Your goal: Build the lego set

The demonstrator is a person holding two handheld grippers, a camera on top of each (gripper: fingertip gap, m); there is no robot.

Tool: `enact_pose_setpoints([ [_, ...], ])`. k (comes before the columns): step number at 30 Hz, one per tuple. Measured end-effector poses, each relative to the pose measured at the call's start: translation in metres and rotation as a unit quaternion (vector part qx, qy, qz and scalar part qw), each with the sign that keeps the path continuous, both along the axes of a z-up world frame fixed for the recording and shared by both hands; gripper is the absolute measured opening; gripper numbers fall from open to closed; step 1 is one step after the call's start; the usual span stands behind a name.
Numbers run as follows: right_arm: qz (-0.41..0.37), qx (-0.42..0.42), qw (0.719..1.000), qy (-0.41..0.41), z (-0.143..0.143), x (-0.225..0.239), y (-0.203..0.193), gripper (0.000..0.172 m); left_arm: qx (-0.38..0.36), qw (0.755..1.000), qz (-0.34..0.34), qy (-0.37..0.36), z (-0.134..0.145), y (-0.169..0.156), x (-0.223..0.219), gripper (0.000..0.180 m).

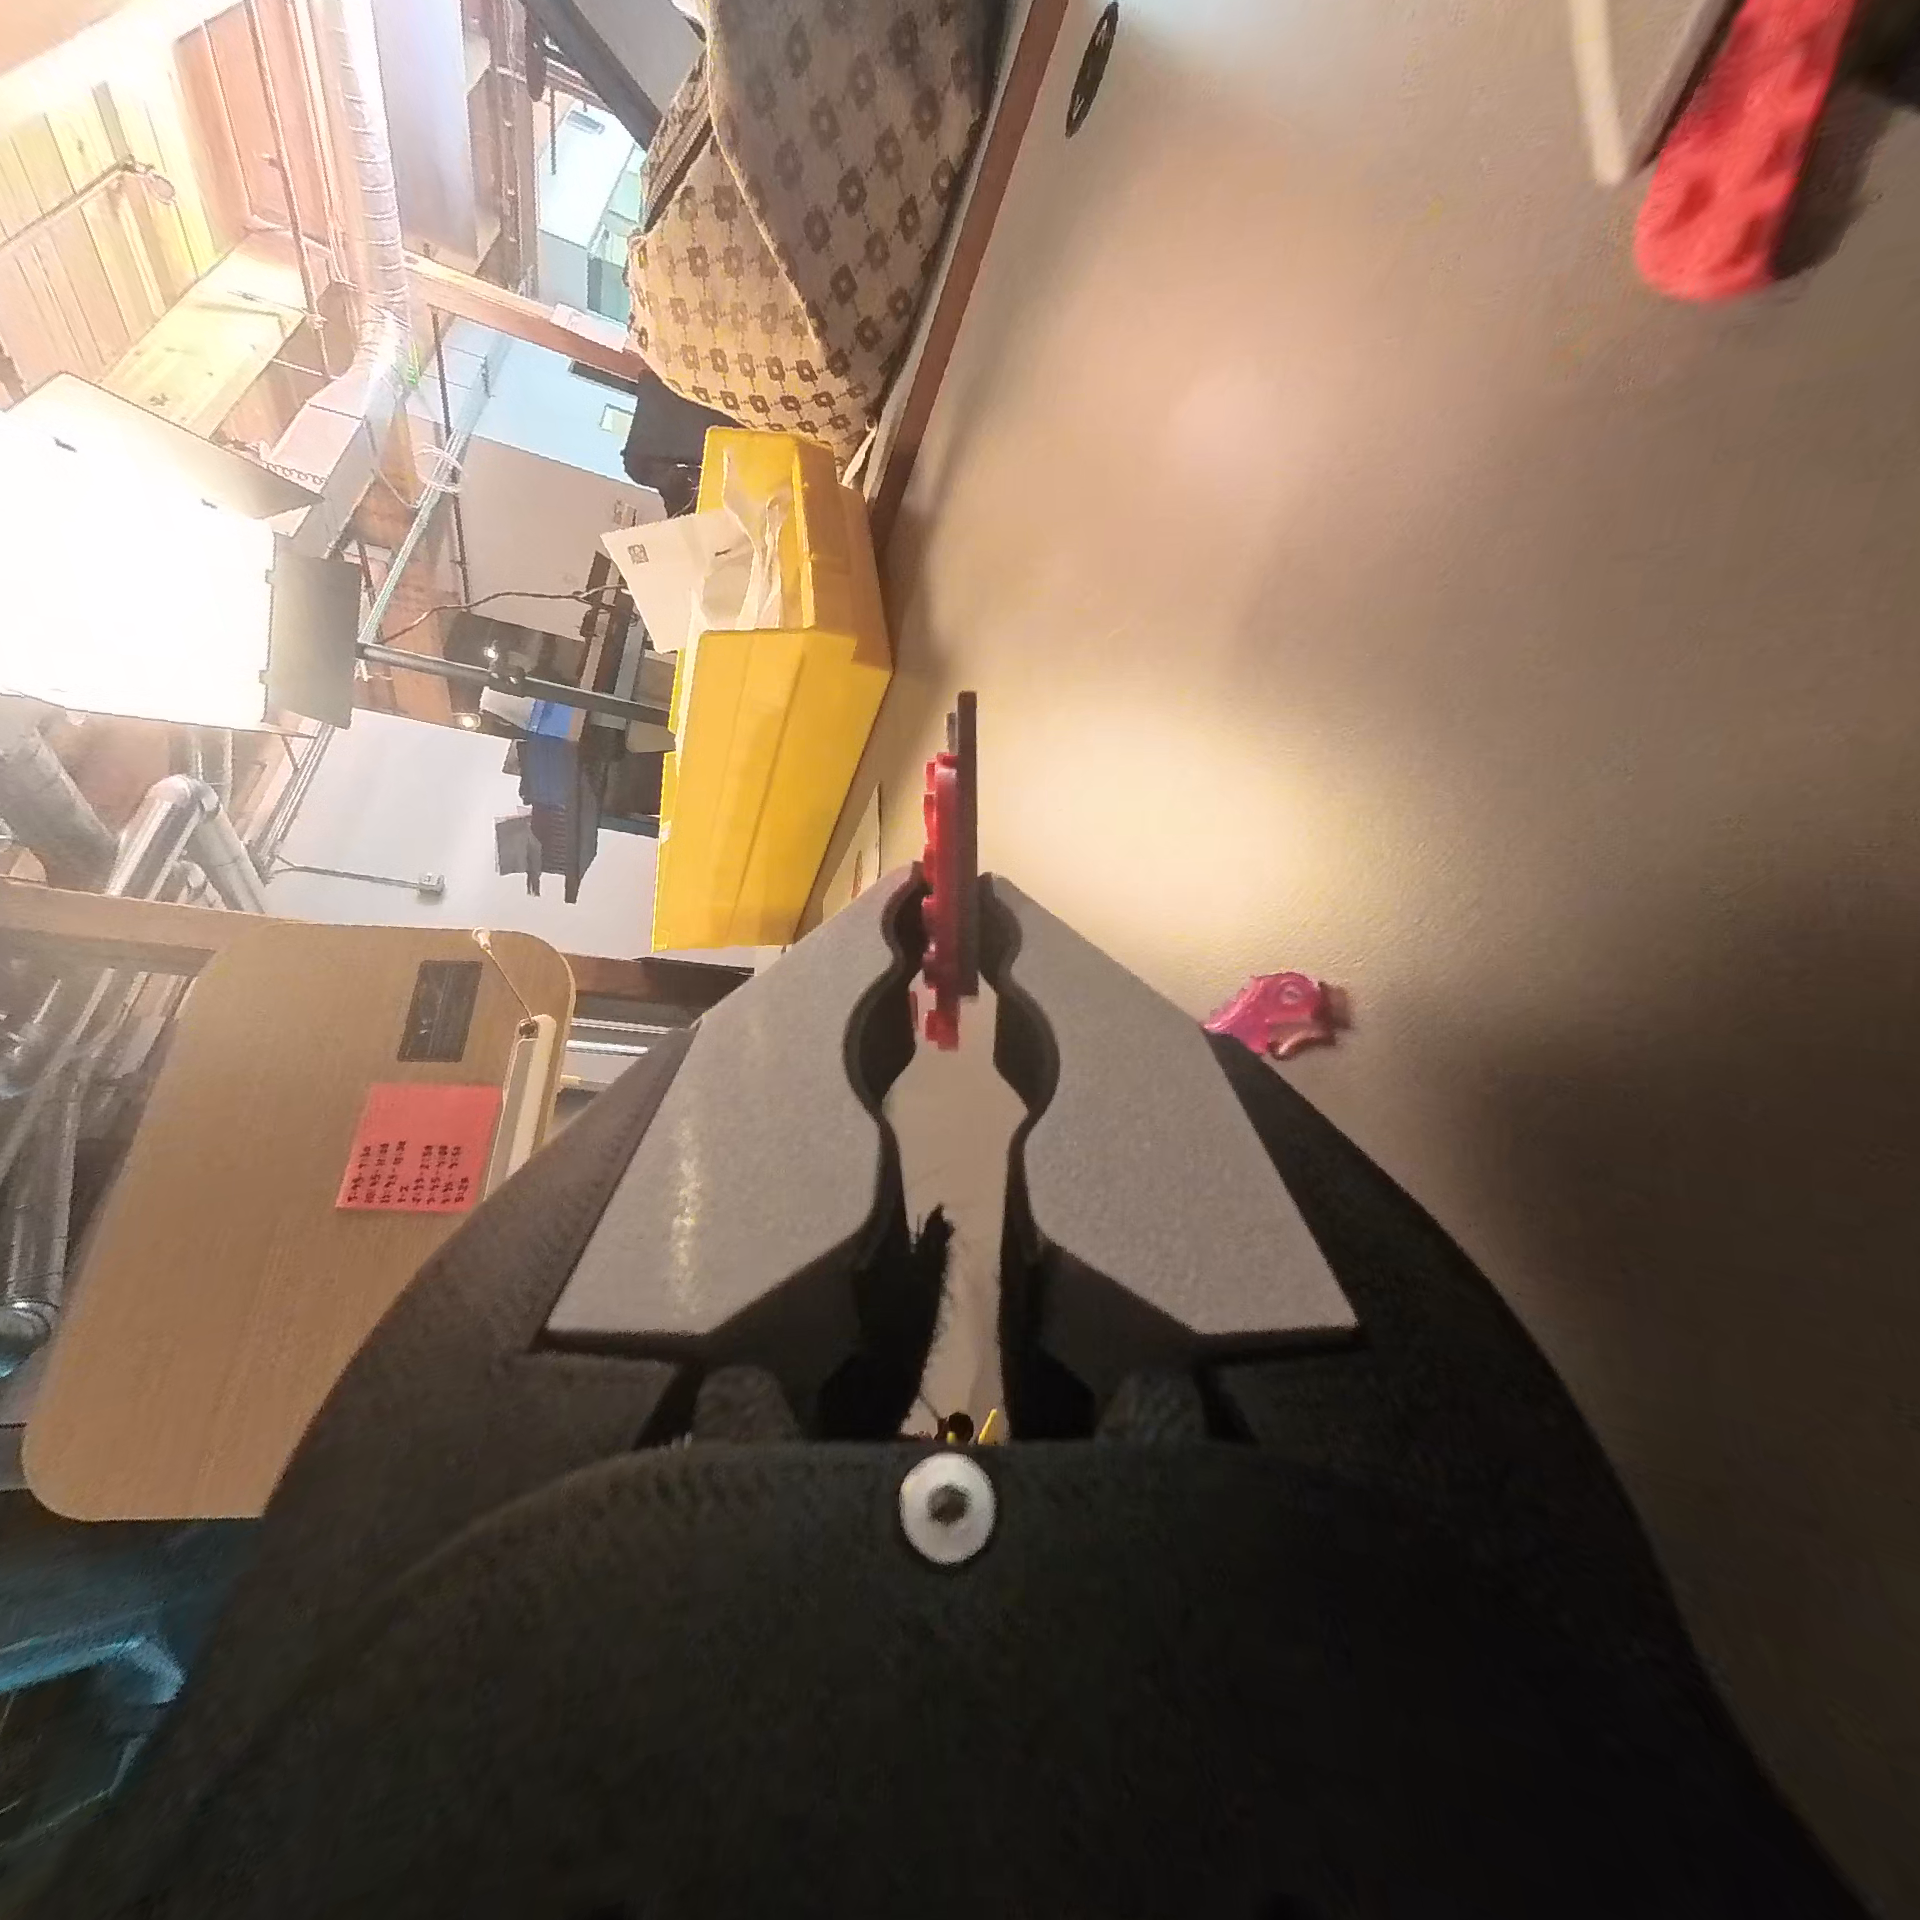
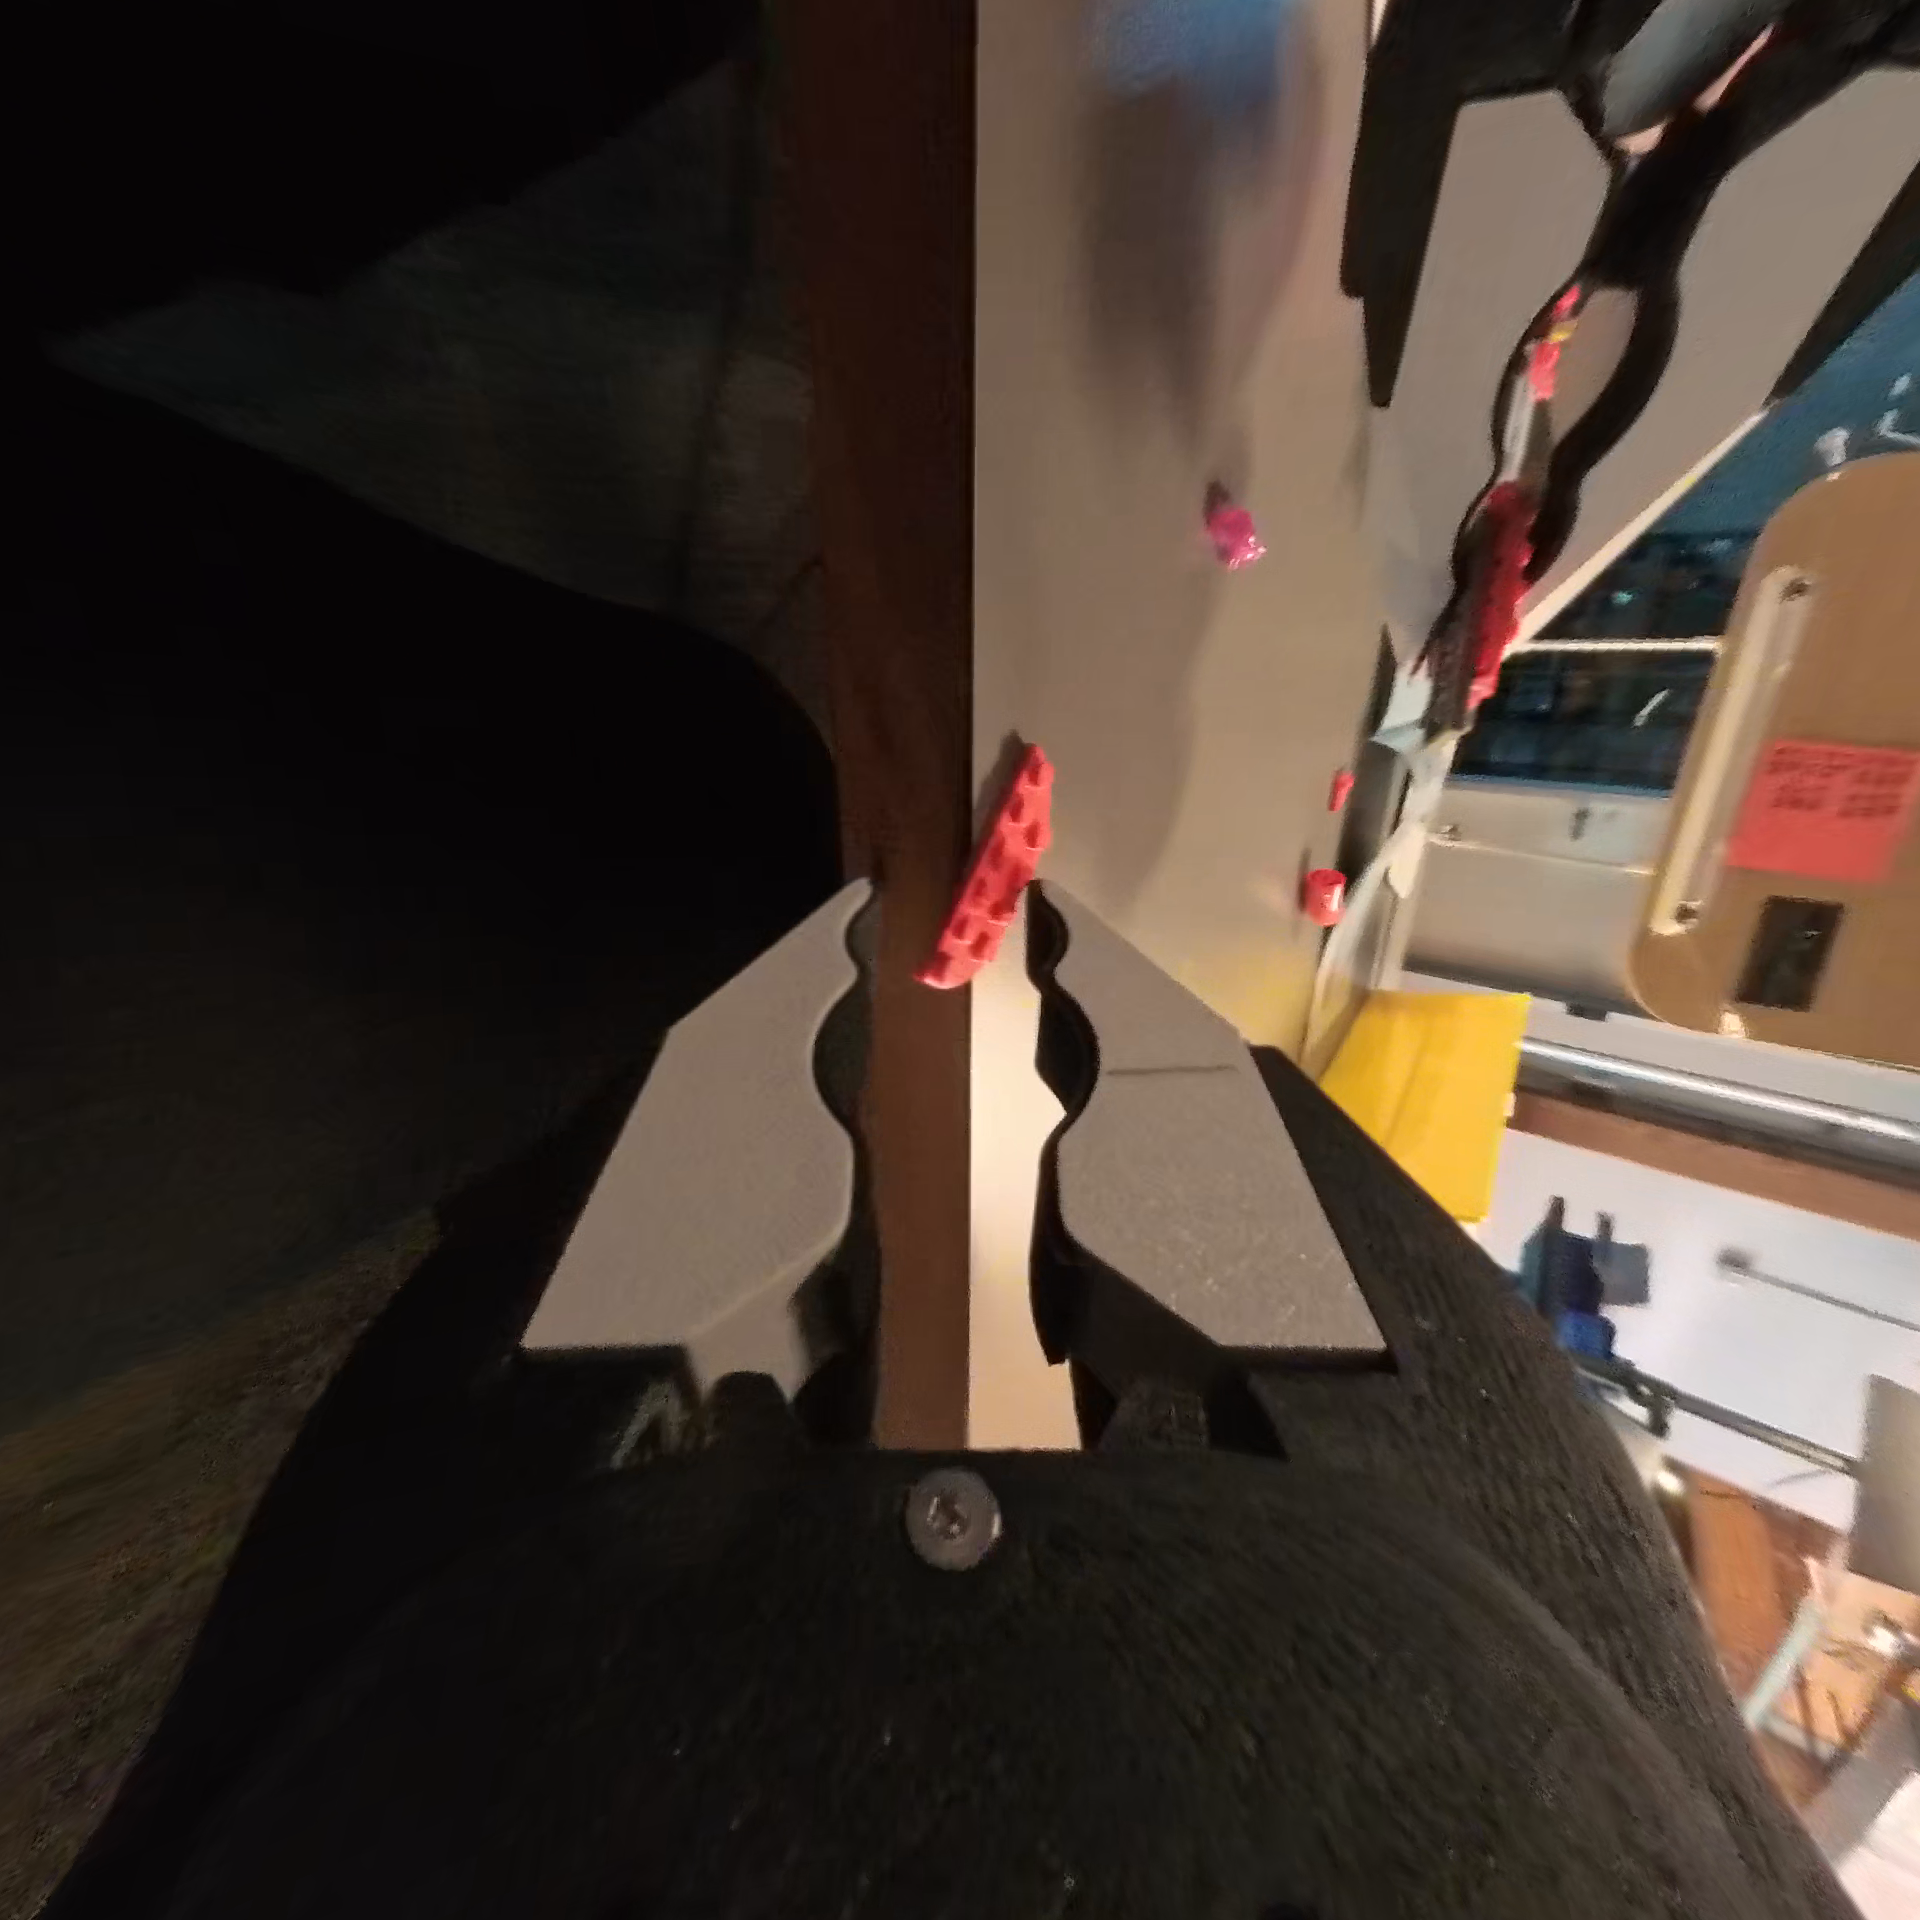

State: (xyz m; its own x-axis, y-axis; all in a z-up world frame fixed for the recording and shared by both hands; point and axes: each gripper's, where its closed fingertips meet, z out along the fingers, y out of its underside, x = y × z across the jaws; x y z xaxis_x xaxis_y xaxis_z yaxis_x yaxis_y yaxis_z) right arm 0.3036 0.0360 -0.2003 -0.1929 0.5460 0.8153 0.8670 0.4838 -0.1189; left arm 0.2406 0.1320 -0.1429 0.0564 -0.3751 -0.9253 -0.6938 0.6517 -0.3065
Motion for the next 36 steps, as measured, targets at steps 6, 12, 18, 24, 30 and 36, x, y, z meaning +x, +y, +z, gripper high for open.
enact_pose_setpoints([
  [6, -0.015, -0.065, 0.997, 0.044, 0.013, 0.004, -0.008, 0.002, 0.004, 1.000, -0.019, 0.000, 0.000, -0.005, 0.002, 0.006],
  [12, -0.144, -0.103, 0.966, 0.189, 0.055, -0.007, 0.046, 0.002, 0.043, 0.998, -0.037, 0.021, -0.001, -0.007, 0.002, 0.006],
  [18, -0.140, 0.016, 0.981, 0.137, 0.055, -0.026, 0.082, 0.002, 0.050, 0.998, -0.025, 0.041, -0.005, -0.005, 0.001, 0.006],
  [24, -0.117, 0.040, 0.986, 0.109, 0.050, -0.034, 0.085, 0.002, 0.035, 0.998, -0.016, 0.056, -0.011, -0.002, -0.001, 0.006],
  [30, -0.091, 0.080, 0.990, 0.073, 0.049, -0.035, 0.086, 0.002, -0.005, 0.999, -0.010, 0.054, -0.014, -0.002, -0.001, 0.006],
  [36, -0.073, 0.169, 0.983, 0.025, 0.054, -0.035, 0.088, 0.002, -0.047, 0.998, 0.002, 0.032, -0.014, -0.001, -0.001, 0.006],
])
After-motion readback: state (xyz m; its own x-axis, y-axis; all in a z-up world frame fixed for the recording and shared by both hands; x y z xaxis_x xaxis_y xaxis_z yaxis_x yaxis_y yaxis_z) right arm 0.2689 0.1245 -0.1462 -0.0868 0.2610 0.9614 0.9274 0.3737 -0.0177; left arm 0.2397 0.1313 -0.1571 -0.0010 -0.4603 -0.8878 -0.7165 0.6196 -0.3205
